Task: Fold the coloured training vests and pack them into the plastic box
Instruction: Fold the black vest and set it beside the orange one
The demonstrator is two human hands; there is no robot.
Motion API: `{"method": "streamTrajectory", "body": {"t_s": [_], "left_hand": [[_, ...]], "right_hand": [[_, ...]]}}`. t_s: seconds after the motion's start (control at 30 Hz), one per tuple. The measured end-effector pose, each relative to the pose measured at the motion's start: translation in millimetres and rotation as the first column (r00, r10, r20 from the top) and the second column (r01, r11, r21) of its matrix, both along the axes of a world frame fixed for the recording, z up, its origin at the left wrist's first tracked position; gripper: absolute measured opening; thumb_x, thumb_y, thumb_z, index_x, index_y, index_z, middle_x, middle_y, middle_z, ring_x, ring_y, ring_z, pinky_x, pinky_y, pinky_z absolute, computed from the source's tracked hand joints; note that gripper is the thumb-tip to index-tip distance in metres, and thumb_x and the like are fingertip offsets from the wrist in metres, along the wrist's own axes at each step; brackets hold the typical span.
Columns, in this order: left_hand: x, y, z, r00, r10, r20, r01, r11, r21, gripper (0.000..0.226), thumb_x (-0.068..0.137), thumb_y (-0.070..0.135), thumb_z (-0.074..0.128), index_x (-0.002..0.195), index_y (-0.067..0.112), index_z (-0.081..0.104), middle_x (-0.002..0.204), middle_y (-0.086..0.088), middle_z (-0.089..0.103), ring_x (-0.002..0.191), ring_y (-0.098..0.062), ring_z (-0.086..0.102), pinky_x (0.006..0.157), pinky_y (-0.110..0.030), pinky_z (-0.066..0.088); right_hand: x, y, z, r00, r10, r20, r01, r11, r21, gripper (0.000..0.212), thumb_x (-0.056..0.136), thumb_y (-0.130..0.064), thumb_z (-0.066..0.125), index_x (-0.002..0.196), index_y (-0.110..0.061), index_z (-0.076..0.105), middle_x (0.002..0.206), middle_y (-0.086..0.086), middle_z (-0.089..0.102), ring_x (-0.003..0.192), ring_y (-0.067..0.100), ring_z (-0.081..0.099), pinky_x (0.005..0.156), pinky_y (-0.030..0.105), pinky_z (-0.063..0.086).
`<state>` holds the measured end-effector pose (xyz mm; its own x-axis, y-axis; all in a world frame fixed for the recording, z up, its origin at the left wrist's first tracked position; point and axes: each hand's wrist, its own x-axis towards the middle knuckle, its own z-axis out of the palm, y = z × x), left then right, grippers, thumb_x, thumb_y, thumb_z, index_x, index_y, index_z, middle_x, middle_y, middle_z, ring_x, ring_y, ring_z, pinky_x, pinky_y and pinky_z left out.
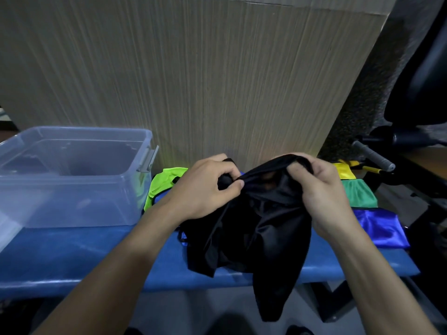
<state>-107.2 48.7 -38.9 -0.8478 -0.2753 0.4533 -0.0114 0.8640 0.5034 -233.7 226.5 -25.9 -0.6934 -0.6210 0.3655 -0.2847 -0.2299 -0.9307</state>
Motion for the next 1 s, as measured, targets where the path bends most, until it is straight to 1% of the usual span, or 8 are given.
{"method": "streamTrajectory", "body": {"t_s": [0.17, 0.43, 0.53, 0.63, 0.7, 0.83, 0.93, 1.0], "left_hand": [[0, -5, -2, 0.998, -0.011, 0.054, 0.012, 1.0, -0.013, 0.013, 0.093, 0.032, 0.066, 0.082, 0.026, 0.064, 0.083, 0.011, 0.05, 0.067, -0.004, 0.051, 0.06, -0.024, 0.037], [-2, -15, 2, 0.993, 0.071, -0.09, -0.063, 0.994, 0.085, 0.013, 0.099, 0.024, 0.063, 0.092, 0.021, 0.074, 0.091, 0.009, 0.065, 0.087, -0.004, 0.062, 0.08, -0.021, 0.045], [3, -14, 10, 0.996, -0.014, -0.088, 0.033, 0.976, 0.214, 0.016, 0.101, 0.014, 0.059, 0.108, 0.021, 0.072, 0.102, 0.012, 0.071, 0.097, 0.0, 0.064, 0.088, -0.018, 0.045], [9, -7, 23, 0.971, -0.158, -0.178, 0.227, 0.843, 0.488, 0.022, 0.105, 0.013, 0.054, 0.121, 0.023, 0.064, 0.1, -0.016, 0.071, 0.088, -0.023, 0.066, 0.083, -0.033, 0.048], [12, -2, 29, 0.957, -0.193, -0.216, 0.279, 0.811, 0.515, 0.022, 0.106, 0.016, 0.051, 0.124, 0.025, 0.06, 0.09, -0.033, 0.064, 0.071, -0.04, 0.06, 0.073, -0.041, 0.046], [15, 6, 36, 0.95, -0.148, -0.274, 0.259, 0.866, 0.429, 0.022, 0.104, 0.012, 0.053, 0.124, 0.021, 0.057, 0.071, -0.021, 0.057, 0.058, -0.024, 0.049, 0.062, -0.027, 0.043], [16, 6, 36, 0.945, -0.13, -0.299, 0.253, 0.87, 0.422, 0.024, 0.099, 0.012, 0.064, 0.119, 0.024, 0.058, 0.076, -0.01, 0.061, 0.062, -0.02, 0.057, 0.066, -0.025, 0.045], [16, 4, 35, 0.942, -0.129, -0.311, 0.265, 0.853, 0.449, 0.025, 0.096, 0.015, 0.069, 0.116, 0.024, 0.058, 0.084, -0.007, 0.067, 0.067, -0.037, 0.064, 0.067, -0.035, 0.048]], "right_hand": [[-7, 9, 8, 0.914, -0.085, 0.397, 0.141, 0.984, -0.112, 0.044, 0.096, -0.009, 0.054, 0.058, -0.021, 0.074, 0.071, 0.0, 0.069, 0.074, 0.017, 0.065, 0.079, 0.034, 0.048], [-14, 16, 1, 0.947, -0.074, 0.313, 0.064, 0.997, 0.041, 0.029, 0.098, -0.018, 0.059, 0.091, 0.004, 0.077, 0.102, 0.026, 0.074, 0.103, 0.041, 0.07, 0.099, 0.05, 0.05], [-12, 22, 4, 0.952, 0.022, 0.306, -0.059, 0.992, 0.114, 0.021, 0.097, -0.008, 0.058, 0.101, 0.005, 0.074, 0.102, 0.026, 0.074, 0.09, 0.034, 0.068, 0.087, 0.04, 0.054], [0, 26, 15, 0.911, 0.244, 0.333, -0.287, 0.954, 0.086, 0.032, 0.094, 0.0, 0.057, 0.12, -0.011, 0.072, 0.105, 0.027, 0.065, 0.095, 0.032, 0.06, 0.073, 0.026, 0.057], [9, 26, 22, 0.869, 0.355, 0.343, -0.393, 0.919, 0.044, 0.037, 0.093, -0.001, 0.056, 0.123, -0.017, 0.072, 0.103, 0.026, 0.058, 0.095, 0.032, 0.056, 0.07, 0.023, 0.056], [18, 28, 34, 0.802, 0.508, 0.314, -0.533, 0.846, -0.007, 0.03, 0.09, -0.009, 0.059, 0.116, -0.008, 0.074, 0.09, 0.015, 0.065, 0.08, 0.022, 0.062, 0.068, 0.025, 0.057], [24, 31, 38, 0.645, 0.691, 0.327, -0.73, 0.683, -0.003, 0.049, 0.088, 0.004, 0.053, 0.137, 0.001, 0.056, 0.114, 0.032, 0.061, 0.112, 0.032, 0.065, 0.092, 0.04, 0.055], [29, 26, 34, 0.78, 0.592, 0.204, -0.621, 0.771, 0.14, 0.037, 0.098, 0.012, 0.047, 0.13, -0.002, 0.06, 0.104, 0.03, 0.066, 0.101, 0.028, 0.07, 0.087, 0.036, 0.058]]}}
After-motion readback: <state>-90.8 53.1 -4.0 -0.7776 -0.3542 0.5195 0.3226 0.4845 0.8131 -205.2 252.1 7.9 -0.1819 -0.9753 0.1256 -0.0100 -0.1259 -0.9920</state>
